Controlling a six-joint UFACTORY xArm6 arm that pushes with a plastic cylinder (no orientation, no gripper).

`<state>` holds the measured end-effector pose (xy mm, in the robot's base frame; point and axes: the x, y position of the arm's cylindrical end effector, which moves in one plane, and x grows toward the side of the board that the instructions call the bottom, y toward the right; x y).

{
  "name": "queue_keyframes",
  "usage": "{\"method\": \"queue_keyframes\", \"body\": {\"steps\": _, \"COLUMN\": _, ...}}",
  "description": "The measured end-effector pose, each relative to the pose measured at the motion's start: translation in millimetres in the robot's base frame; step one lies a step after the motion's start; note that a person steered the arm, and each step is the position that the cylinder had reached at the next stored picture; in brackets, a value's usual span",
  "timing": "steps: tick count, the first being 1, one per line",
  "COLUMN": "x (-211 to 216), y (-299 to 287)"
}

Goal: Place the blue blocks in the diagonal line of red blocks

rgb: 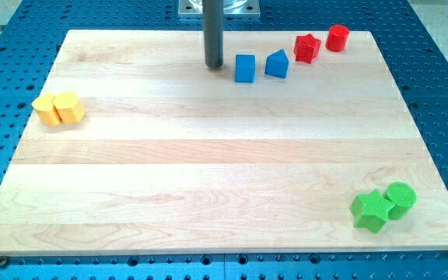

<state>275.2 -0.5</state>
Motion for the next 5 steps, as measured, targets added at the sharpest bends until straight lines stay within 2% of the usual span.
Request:
{"method": "queue_keyframes", "body": {"steps": 1, "x": -1, "y": 34}}
{"method": "queue_keyframes", "body": {"steps": 2, "x": 37, "y": 35}}
{"method": "queue_keyframes", "body": {"steps": 3, "x": 44, "y": 20}}
{"method": "queue_keyframes", "body": {"steps": 4, "x": 79, "y": -15}}
{"method": "queue_keyframes", "body": {"steps": 5, "x": 106, "y": 0}}
